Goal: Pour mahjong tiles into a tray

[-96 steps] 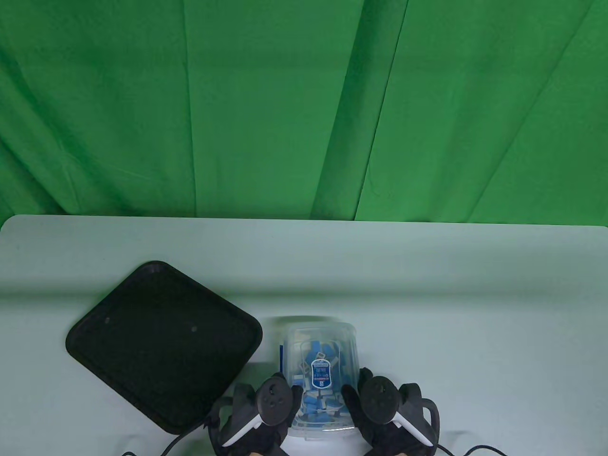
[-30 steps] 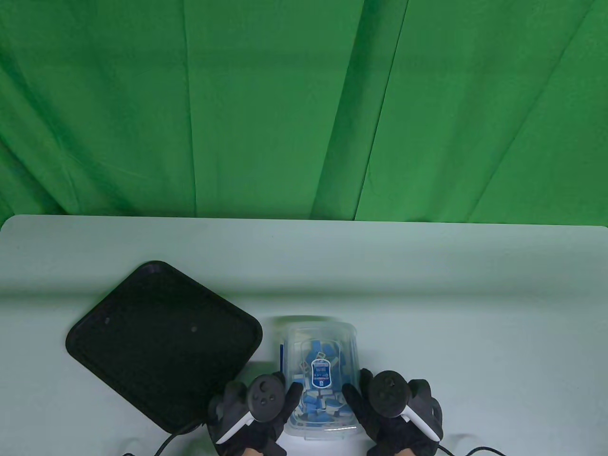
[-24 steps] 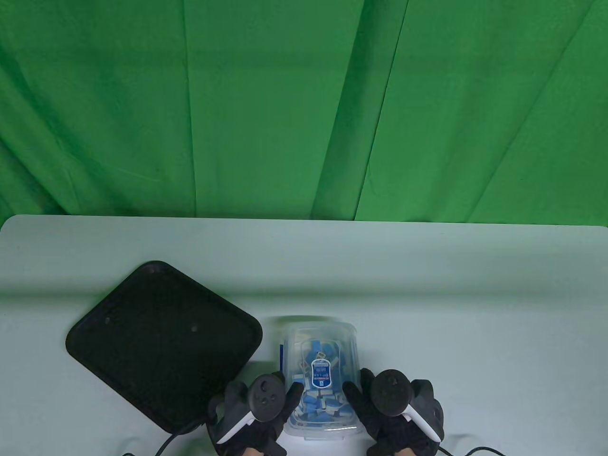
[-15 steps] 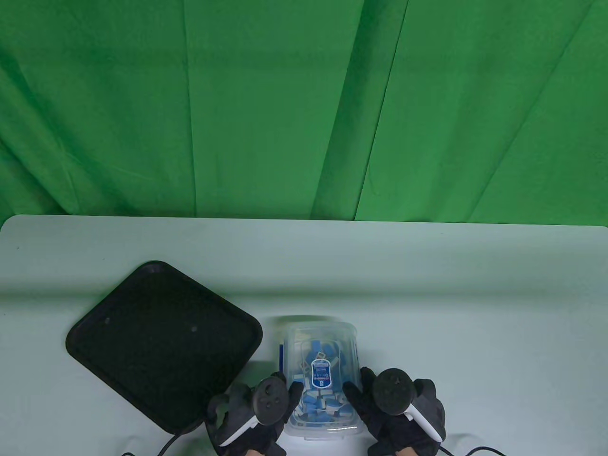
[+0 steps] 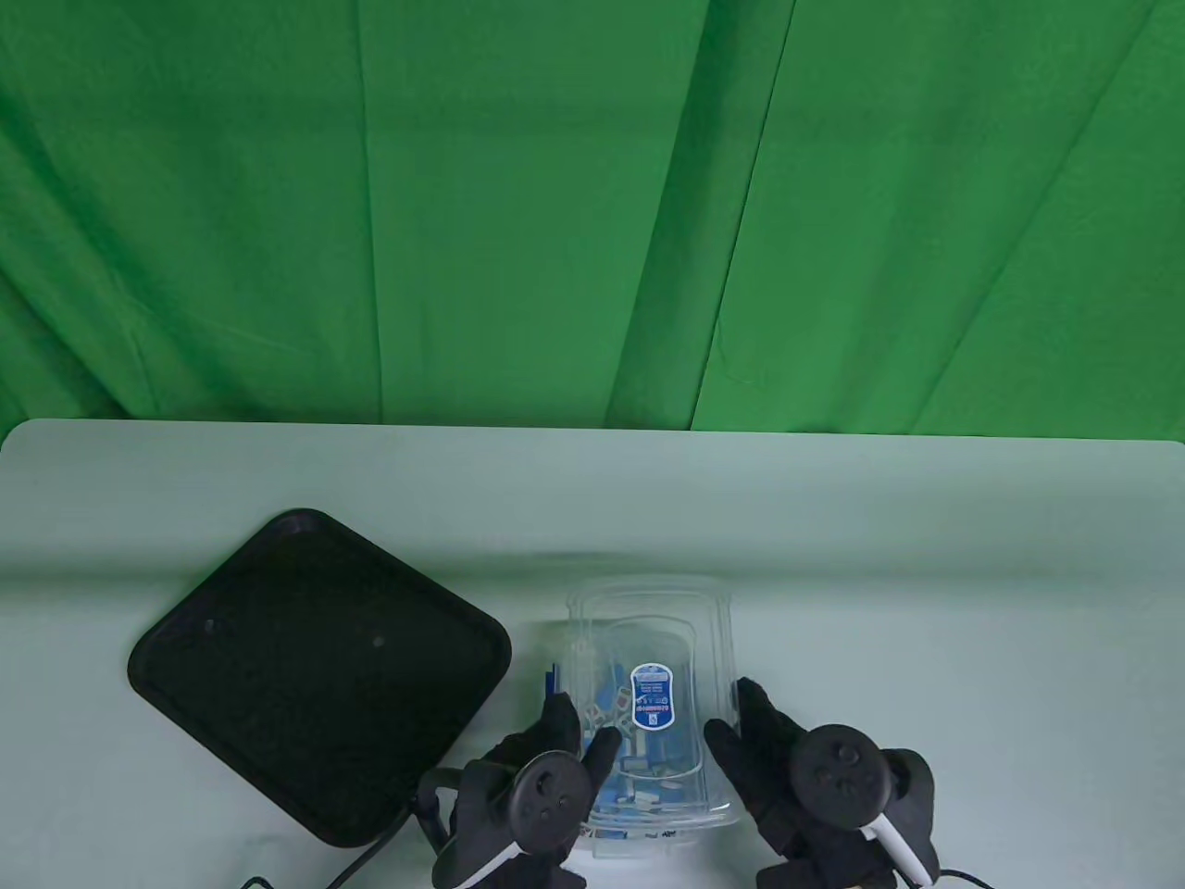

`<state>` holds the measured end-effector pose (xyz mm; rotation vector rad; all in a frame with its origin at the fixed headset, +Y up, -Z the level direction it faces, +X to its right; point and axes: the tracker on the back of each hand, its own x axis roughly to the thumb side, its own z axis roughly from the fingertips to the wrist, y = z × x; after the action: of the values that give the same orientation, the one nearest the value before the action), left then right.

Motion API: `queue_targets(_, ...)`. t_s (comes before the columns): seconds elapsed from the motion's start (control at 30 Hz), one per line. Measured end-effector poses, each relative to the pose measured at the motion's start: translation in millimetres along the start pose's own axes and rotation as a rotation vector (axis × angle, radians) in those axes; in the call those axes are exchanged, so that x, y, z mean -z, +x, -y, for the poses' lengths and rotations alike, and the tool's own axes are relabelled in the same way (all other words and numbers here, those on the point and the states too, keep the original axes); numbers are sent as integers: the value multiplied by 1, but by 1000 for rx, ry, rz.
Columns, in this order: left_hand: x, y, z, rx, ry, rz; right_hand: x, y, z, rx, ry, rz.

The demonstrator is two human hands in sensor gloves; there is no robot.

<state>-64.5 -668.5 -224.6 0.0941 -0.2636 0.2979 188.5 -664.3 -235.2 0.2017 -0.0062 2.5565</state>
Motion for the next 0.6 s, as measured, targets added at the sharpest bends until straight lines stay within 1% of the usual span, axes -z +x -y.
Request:
queue_targets(0.07,8,15,-4,-21,-3,30,-2,-8,17,-37,-33,-16)
queue_targets(0.1,11,21,-5,-47,-13,34,-2,-11,21,-52,-46,-22)
queue_targets(0.13,17,29,-5,-85,-39,37,-3,-16,28,-69,-61,-37)
queue_targets(0.2,29,42,-2,-134,-77,33,-2,-29,37,-87,-90,-69)
queue_targets(0.23,36,49,4,-154,-100,29,-2,-42,40,-77,-112,-97)
queue_targets(0.3,46,60,15,-156,-148,16,-3,-57,38,-56,-127,-121)
queue_targets(0.33,52,66,23,-144,-182,19,-2,-70,34,-27,-134,-146)
queue_targets(0.37,57,72,30,-107,-226,9,-1,-80,32,-21,-112,-171)
queue_targets(0.4,61,75,35,-93,-246,4,0,-85,31,-29,-81,-190)
queue_targets(0.43,66,80,41,-104,-272,-3,1,-94,31,-44,-42,-233)
queue_targets(0.47,69,84,45,-126,-287,-9,1,-98,32,-48,-33,-255)
queue_targets(0.5,72,90,50,-159,-317,-21,1,-105,33,-38,-34,-281)
queue_targets(0.6,78,105,58,-186,-387,-39,0,-118,38,-4,-46,-338)
